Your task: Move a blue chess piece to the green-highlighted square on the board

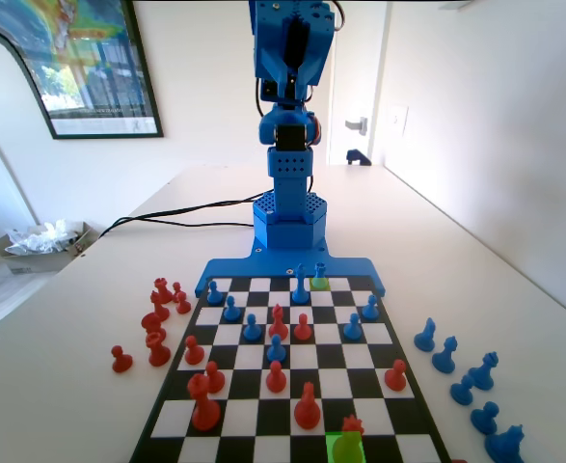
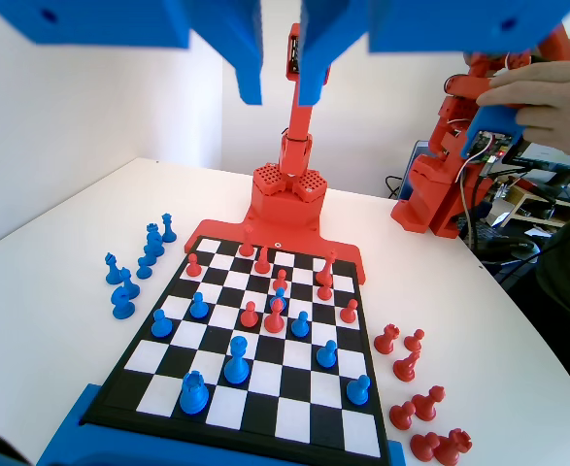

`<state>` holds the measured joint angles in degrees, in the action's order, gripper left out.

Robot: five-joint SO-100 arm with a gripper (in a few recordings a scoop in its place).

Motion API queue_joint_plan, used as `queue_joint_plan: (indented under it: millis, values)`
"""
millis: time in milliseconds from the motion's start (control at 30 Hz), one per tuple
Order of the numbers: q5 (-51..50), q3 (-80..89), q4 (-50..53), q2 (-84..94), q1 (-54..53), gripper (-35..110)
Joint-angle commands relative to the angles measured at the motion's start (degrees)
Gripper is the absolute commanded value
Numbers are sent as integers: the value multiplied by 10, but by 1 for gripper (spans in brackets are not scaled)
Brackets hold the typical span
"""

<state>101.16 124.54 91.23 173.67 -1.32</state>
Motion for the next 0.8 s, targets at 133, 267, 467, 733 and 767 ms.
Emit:
queue_joint_plan:
  millis: [133, 267, 467, 733, 767]
  values:
    - [2, 2, -10, 14, -8, 1]
    - [2, 2, -10, 14, -9, 1]
    - [0, 2, -10, 14, -9, 1]
    - [-25, -21, -12, -12, -8, 1]
    - [-30, -31, -12, -26, -7, 1]
